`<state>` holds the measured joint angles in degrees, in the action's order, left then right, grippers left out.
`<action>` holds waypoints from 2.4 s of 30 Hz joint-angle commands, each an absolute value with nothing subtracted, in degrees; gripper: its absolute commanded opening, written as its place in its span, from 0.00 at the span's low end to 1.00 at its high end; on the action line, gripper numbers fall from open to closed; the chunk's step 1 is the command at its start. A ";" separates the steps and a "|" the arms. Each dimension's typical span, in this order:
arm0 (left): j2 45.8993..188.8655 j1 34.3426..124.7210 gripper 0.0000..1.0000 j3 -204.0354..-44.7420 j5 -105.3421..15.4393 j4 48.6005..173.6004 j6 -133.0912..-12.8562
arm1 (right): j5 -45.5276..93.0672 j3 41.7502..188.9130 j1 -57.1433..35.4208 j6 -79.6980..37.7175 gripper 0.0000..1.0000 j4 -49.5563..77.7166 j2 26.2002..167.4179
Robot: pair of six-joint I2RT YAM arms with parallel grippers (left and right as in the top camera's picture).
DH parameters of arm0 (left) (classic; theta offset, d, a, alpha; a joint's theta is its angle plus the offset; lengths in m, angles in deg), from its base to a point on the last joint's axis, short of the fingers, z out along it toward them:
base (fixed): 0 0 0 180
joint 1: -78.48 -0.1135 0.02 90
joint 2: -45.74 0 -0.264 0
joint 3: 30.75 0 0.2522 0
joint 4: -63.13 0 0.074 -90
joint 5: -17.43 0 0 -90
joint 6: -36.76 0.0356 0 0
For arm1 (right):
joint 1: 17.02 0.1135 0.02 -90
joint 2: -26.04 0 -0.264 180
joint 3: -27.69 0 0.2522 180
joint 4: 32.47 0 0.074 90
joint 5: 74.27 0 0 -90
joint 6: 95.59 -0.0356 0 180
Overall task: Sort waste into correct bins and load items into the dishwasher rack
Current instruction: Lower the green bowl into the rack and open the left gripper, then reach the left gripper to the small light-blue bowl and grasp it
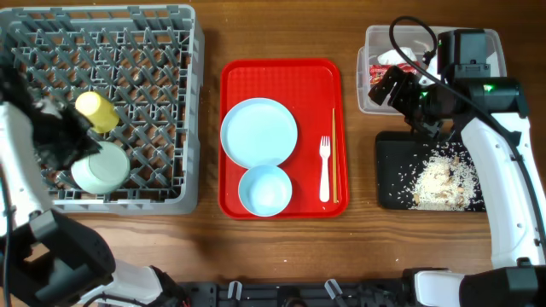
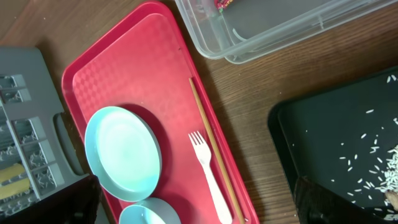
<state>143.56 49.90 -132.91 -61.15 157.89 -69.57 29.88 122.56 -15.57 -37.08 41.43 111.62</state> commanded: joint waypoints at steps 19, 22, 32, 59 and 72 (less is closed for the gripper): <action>140.47 43.35 0.04 -125.68 -68.36 151.72 -79.65 | 30.43 123.56 -15.51 -37.51 1.00 41.30 111.20; 135.43 45.10 0.04 -127.06 -58.81 153.05 -76.44 | 30.43 123.56 -15.51 -37.51 1.00 41.30 111.22; 123.10 80.18 0.70 -127.06 -44.75 147.96 -72.96 | 30.43 123.56 -15.51 -37.54 1.00 41.30 111.20; 151.58 124.85 0.43 -118.82 -66.15 134.35 -94.69 | 30.43 123.56 -15.51 -37.51 1.00 41.30 111.22; 151.64 131.87 0.27 -108.15 -79.53 120.58 -90.73 | 30.43 123.56 -15.51 -37.51 1.00 41.30 111.20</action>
